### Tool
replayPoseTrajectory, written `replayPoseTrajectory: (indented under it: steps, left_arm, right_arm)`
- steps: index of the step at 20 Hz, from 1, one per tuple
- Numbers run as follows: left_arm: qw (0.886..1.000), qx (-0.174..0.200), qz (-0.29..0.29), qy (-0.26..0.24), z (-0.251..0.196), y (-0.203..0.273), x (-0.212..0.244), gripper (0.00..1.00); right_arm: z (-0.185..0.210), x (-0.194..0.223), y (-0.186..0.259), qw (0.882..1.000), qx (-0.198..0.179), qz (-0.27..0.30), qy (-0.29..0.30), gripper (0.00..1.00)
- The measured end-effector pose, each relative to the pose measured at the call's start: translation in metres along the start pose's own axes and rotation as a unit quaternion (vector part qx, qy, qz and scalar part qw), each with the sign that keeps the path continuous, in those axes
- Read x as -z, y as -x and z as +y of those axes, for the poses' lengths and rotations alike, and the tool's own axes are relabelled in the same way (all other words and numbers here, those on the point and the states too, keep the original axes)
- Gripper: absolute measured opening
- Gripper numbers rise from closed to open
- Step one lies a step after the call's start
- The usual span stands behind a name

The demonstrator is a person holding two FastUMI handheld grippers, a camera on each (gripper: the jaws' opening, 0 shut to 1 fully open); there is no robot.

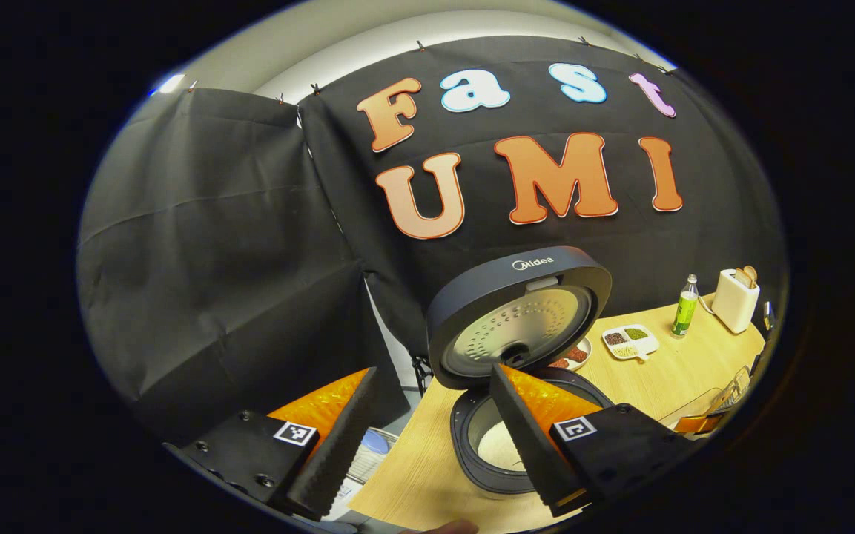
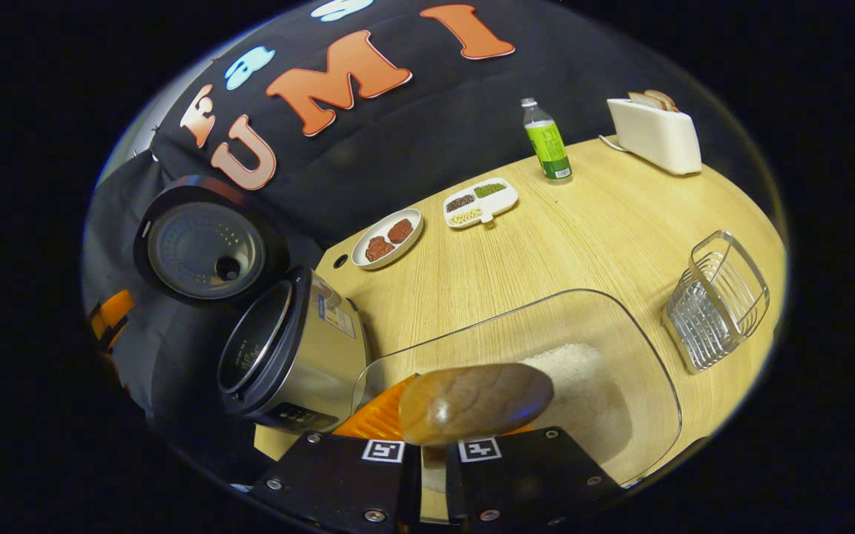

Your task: Close the left gripper, press the button to open the rice cooker; take a wooden spoon from the chopstick holder with the right hand, scoop a spoonful of rice and pour it into the rice cooker, then put the wooden spoon back into the chopstick holder.

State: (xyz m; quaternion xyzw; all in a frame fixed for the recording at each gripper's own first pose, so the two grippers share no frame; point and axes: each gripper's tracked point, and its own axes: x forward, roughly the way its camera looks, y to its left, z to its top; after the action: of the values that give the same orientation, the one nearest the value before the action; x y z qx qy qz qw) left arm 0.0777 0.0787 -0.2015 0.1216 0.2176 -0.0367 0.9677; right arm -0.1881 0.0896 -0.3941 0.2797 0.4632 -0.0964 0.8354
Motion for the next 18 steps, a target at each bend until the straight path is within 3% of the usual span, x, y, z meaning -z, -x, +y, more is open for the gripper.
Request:
replayPoseTrajectory:
  steps: [11, 18]
  left_arm:
    - [1.0, 0.007, -0.003, 0.002, -0.007, 0.0, -0.003, 1.0]
    - [1.0, 0.003, -0.001, 0.011, -0.016, 0.0, -0.006, 1.0]
  right_arm:
    - [-0.013, 0.002, 0.002, 0.986, -0.055, 0.031, -0.152, 0.12]
    - [-0.02, -0.014, 0.013, 0.975, -0.087, 0.031, -0.2, 0.12]
